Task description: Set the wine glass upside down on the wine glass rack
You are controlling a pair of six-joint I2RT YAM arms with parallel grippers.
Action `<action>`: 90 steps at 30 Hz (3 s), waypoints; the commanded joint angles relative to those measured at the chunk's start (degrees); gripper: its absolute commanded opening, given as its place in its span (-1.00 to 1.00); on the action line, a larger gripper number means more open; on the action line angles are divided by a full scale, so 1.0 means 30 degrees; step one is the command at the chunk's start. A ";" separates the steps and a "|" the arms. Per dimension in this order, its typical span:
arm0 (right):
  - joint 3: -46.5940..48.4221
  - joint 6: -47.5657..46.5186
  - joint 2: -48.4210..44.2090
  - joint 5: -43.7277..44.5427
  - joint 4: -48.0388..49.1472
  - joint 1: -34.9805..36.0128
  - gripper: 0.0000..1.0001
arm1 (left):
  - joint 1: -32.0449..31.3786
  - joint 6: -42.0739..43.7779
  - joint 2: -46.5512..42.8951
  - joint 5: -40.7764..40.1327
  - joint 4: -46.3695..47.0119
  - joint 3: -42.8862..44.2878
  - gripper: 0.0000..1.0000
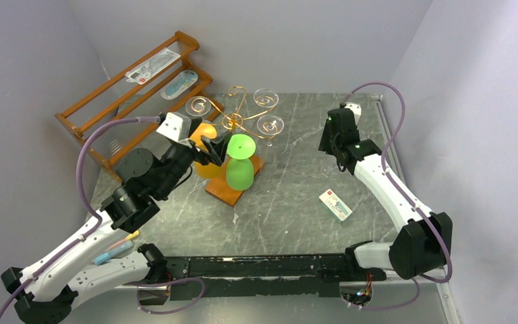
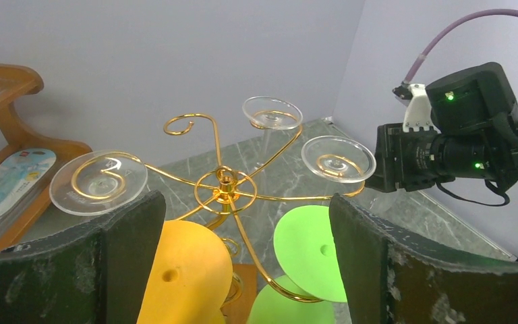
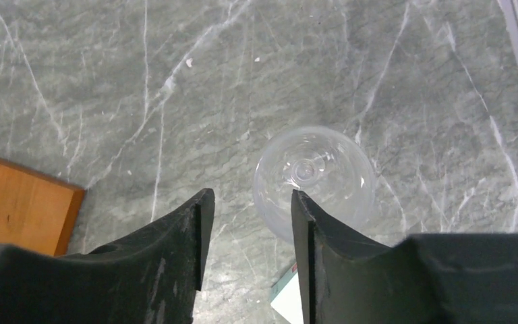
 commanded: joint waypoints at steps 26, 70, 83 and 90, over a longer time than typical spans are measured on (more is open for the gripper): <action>-0.3200 -0.2245 -0.5289 -0.5148 0.5338 -0.0317 -1.00 | -0.0026 -0.1948 0.1543 0.4370 0.1608 0.0780 0.88; -0.8425 0.3436 -1.9909 -1.0015 1.8617 -0.0317 -1.00 | -0.0287 -1.8141 0.9424 0.6089 0.7819 0.5874 0.82; -0.7938 0.4737 -1.7342 -1.1936 2.4501 -0.0317 -1.00 | -0.0545 -1.8871 1.0872 0.7383 0.9118 0.7622 0.93; -0.7824 0.5081 -1.6971 -1.1977 2.5382 -0.0310 -1.00 | -0.1154 -1.8175 1.1137 0.6336 0.8862 0.8013 0.91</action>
